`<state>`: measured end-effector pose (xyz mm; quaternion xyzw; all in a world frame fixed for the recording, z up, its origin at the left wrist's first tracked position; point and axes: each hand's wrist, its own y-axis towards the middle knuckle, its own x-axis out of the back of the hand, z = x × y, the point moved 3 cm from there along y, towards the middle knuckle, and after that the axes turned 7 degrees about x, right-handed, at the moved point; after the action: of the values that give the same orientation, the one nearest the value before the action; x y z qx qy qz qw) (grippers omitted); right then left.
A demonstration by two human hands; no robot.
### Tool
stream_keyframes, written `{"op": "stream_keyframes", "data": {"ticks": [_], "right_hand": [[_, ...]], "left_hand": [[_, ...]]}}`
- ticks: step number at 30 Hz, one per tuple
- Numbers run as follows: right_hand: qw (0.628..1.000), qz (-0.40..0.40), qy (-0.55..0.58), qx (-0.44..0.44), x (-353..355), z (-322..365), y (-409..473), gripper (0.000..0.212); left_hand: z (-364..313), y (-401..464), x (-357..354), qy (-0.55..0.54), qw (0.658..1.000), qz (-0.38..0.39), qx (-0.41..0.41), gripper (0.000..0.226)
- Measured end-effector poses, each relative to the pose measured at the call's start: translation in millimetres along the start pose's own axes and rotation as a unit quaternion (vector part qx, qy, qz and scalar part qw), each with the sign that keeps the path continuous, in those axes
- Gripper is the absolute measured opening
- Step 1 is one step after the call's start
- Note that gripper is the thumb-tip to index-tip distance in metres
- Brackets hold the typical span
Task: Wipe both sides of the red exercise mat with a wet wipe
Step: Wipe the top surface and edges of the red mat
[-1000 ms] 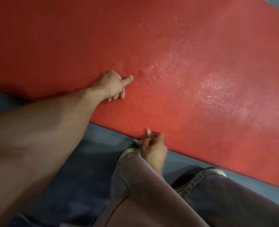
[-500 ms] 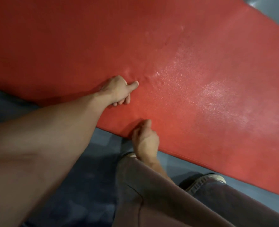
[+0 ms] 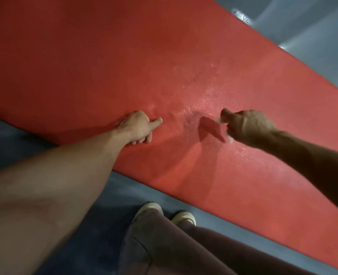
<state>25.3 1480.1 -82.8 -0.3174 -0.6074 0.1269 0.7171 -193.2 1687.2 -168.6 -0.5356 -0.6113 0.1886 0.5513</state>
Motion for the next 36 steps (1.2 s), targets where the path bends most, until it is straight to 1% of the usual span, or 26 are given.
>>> {"op": "stream_keyframes", "data": {"ticks": [2,3,5,6,7,9,10,11,13,14,17,20,22,24,26,29,31,34,36], "right_hand": [[0.999,-0.031,0.009,0.02,7,-12,13,0.021],[0.998,-0.06,0.032,0.014,7,-14,23,0.026],[0.983,-0.133,0.121,-0.029,-1,-13,45,0.041],[0.967,-0.172,0.177,-0.061,-6,-11,57,0.04],[0.948,-0.203,0.228,-0.09,-13,-7,69,0.035],[0.915,-0.241,0.305,-0.111,-29,15,84,0.022],[0.902,-0.252,0.336,-0.1,-36,33,86,0.016],[0.899,-0.255,0.35,-0.068,-43,53,84,0.013],[0.911,-0.272,0.309,0.03,-55,92,77,0.012],[0.915,-0.283,0.281,0.054,-61,103,74,0.015],[0.912,-0.3,0.277,0.046,-64,102,80,0.026],[0.908,-0.289,0.299,0.044,-64,97,85,0.041],[0.902,-0.291,0.314,0.052,-61,98,82,0.05],[0.898,-0.289,0.326,0.061,-59,98,80,0.052],[0.902,-0.285,0.318,0.065,-58,98,79,0.048],[0.913,-0.271,0.3,0.062,-59,98,77,0.035],[0.918,-0.26,0.294,0.058,-62,99,76,0.032],[0.921,-0.271,0.275,0.054,-63,102,73,0.028],[0.924,-0.269,0.267,0.042,-63,105,72,0.024]], "left_hand": [[0,0,-1,-0.001,1.0,-0.002,0.007,0.078],[-1,1,-2,-0.005,1.0,-0.001,0.011,0.078],[-1,0,-2,-0.007,1.0,-0.004,0.025,0.078],[-1,0,-2,-0.006,1.0,-0.007,0.027,0.078],[-1,1,-1,-0.009,1.0,-0.008,0.027,0.078],[0,1,0,-0.012,1.0,-0.006,0.028,0.078],[0,0,0,-0.009,1.0,-0.008,0.027,0.078],[-1,0,0,-0.008,1.0,-0.011,0.023,0.078],[-2,-1,0,-0.016,1.0,-0.013,0.018,0.077],[-2,-4,0,-0.023,1.0,-0.01,0.017,0.076],[3,-19,0,-0.044,0.999,0.005,0.013,0.064],[27,-48,9,-0.015,0.999,0.031,-0.002,0.044],[54,-74,24,0.002,1.0,0.022,0.002,0.036],[78,-97,42,0.014,1.0,-0.015,0.004,0.033],[98,-119,54,0.027,0.998,-0.049,0.014,0.033],[118,-144,66,-0.007,0.996,-0.077,0.034,0.034],[124,-158,70,-0.015,0.994,-0.096,0.042,0.031],[139,-172,74,-0.027,0.992,-0.112,0.061,0.026],[154,-172,73,-0.066,0.988,-0.115,0.075,0.024]]}}
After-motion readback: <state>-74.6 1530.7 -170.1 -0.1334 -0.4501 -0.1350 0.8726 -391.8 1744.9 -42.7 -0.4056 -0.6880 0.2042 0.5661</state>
